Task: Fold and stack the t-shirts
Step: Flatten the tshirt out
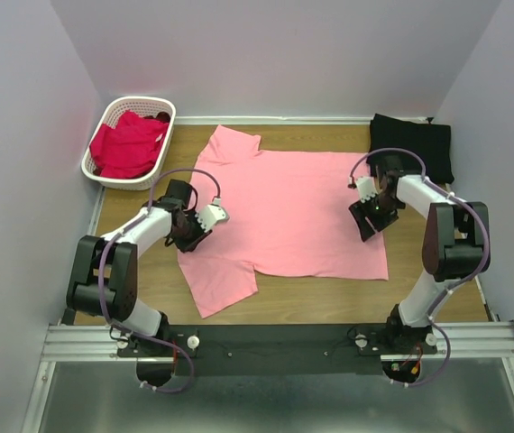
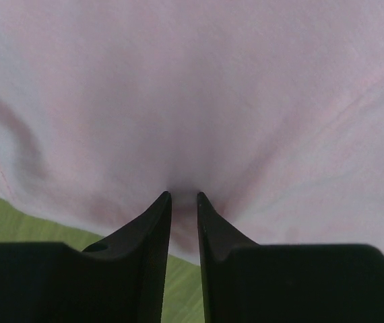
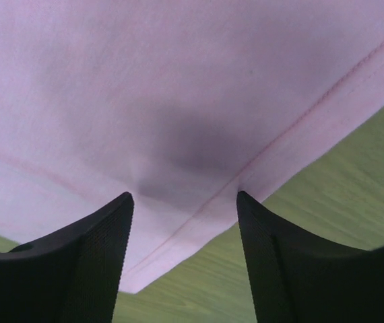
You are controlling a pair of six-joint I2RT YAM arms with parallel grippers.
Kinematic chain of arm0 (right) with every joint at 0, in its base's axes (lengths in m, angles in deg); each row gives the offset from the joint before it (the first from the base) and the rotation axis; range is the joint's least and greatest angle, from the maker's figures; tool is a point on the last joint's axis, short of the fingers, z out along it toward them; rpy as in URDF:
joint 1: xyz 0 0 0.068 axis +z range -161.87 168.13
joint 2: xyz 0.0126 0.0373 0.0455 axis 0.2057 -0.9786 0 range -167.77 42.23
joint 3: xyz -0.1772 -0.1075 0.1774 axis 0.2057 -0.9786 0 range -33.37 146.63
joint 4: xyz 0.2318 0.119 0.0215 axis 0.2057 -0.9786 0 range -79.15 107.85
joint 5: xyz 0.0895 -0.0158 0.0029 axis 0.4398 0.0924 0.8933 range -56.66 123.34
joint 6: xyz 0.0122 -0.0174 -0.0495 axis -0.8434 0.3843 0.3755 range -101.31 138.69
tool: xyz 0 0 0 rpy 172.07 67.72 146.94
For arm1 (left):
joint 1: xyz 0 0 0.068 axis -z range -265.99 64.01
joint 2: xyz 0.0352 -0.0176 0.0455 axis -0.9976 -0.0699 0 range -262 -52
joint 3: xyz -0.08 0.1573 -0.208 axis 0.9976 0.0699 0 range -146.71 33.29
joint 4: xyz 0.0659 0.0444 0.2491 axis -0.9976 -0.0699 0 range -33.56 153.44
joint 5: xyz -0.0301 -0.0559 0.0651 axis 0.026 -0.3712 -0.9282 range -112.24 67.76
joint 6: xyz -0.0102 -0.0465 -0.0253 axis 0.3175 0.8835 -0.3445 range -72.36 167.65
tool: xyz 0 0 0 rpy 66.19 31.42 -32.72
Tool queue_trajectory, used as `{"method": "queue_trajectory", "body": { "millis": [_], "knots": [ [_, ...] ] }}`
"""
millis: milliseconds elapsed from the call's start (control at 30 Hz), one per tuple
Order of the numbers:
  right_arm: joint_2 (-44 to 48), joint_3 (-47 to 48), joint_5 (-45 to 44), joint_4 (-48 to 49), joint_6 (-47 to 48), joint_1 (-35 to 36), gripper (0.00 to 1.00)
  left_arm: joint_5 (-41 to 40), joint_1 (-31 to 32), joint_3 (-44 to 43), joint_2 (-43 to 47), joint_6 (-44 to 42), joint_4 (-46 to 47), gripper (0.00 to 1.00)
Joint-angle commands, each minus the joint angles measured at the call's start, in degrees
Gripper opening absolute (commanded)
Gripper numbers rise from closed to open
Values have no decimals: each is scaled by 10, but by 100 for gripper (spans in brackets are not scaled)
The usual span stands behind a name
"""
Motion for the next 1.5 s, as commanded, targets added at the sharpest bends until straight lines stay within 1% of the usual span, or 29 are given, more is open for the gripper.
{"method": "queue_trajectory", "body": {
  "millis": [0,67,100,133,167,200,233,267,300,333,367,400,433,467,500,533,567,600,667,700,733,800,967,1167,1333,1467],
  "knots": [
    [24,49,15,-37,-7,-6,75,42,-2,-24,16,-22,-75,29],
    [18,90,30,-44,-23,-10,79,70,-2,-85,9,-25,-98,30],
    [12,116,31,-46,-30,-11,81,79,-2,-111,4,-21,-111,32],
    [-6,163,35,-46,-41,-12,82,96,-2,-138,-1,-14,-112,34],
    [-18,194,45,-45,-46,-12,82,105,-2,-201,-15,-7,-107,35],
    [-34,220,48,-45,-52,-21,82,111,-2,-233,-24,0,-100,37],
    [-65,278,51,-45,-66,-31,82,116,-2,-297,-35,25,-89,41],
    [-86,307,60,-44,-74,-34,81,115,-2,-330,-63,37,-77,42],
    [-105,365,66,-44,-92,-40,79,114,-3,-392,-81,61,-57,45],
    [-122,365,68,-45,-100,-43,79,111,-4,-393,-99,73,-45,47],
    [-162,413,71,-44,-105,-45,78,107,-5,-450,-137,91,-31,48],
    [-180,440,74,-42,-111,-46,77,105,-8,-480,-157,104,-8,49],
    [-203,463,75,-42,-123,-46,76,105,-9,-541,-180,129,-1,50],
    [-219,507,74,-36,-128,-46,75,106,-11,-573,-226,141,6,50],
    [-259,530,78,-35,-142,-46,72,106,-15,-606,-250,153,17,50],
    [-278,552,80,-31,-149,-46,70,106,-17,-671,-297,178,21,50],
    [-295,599,80,-29,-157,-46,65,106,-20,-702,-320,189,30,50],
    [-332,618,82,-26,-164,-46,63,107,-23,-731,-341,202,35,50],
    [-364,657,92,-19,-187,-46,61,115,-25,-801,-392,230,46,50],
    [-375,687,100,-19,-195,-45,58,115,-26,-814,-405,230,58,50],
    [-395,696,103,-19,-204,-44,57,115,-26,-823,-416,230,64,50],
    [-403,704,101,-16,-201,-38,56,115,-27,-820,-439,230,84,50],
    [-396,680,96,-1,-193,-33,57,115,-30,-763,-471,230,107,50],
    [-388,644,92,12,-185,-32,57,115,-41,-696,-483,230,116,50],
    [-385,634,91,15,-183,-31,57,115,-58,-649,-480,230,106,50],
    [-384,632,95,16,-185,-31,59,115,-71,-612,-473,230,90,50]
  ]
}}
